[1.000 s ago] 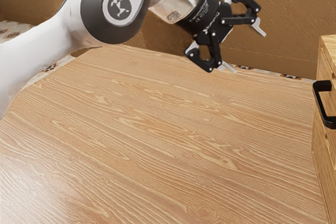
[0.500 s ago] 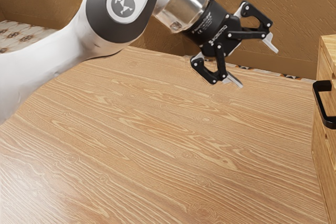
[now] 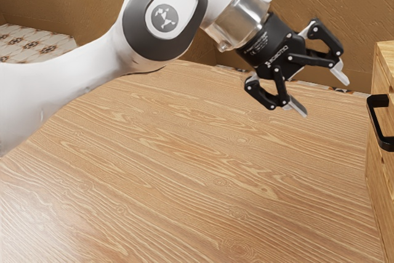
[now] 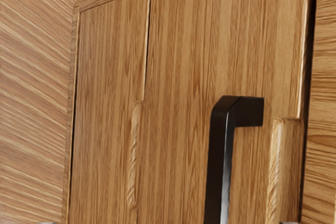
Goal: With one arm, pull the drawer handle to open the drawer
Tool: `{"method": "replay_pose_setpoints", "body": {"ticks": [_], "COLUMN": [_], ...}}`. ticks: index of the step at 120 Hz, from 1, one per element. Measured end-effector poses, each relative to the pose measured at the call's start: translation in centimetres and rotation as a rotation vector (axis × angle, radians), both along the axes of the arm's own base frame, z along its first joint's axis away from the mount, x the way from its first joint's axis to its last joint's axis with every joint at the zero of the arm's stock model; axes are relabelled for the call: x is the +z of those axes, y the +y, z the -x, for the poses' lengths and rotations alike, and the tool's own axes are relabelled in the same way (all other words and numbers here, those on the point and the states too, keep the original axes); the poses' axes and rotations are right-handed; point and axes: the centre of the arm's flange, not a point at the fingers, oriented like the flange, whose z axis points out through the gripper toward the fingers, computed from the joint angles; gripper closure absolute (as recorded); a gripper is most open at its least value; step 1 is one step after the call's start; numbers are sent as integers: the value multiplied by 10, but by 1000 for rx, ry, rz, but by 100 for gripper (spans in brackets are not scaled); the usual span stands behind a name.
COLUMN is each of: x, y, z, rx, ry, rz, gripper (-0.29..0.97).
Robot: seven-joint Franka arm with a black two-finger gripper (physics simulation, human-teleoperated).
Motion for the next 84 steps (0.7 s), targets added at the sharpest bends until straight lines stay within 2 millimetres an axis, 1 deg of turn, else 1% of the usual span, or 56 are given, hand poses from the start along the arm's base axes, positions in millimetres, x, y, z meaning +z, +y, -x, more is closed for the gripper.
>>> {"method": "replay_pose_setpoints", "body": {"ticks": [9, 24, 30, 40, 48, 70, 76, 84], "x": [-5, -3, -2, -2, 0, 1, -6, -22], "y": [-5, -9, -7, 6, 6, -5, -17, -26], "z": [-2, -3, -4, -9, -8, 0, -1, -11], "rx": [-20, -29, -24, -5, -9, -62, -78, -85], "ry": [-12, -43, -50, -58, -62, -86, -89, -77], "rz": [-4, -19, -22, -26, -20, 0, -14, -25], "gripper": [21, 25, 26, 28, 31, 39, 40, 42]}}
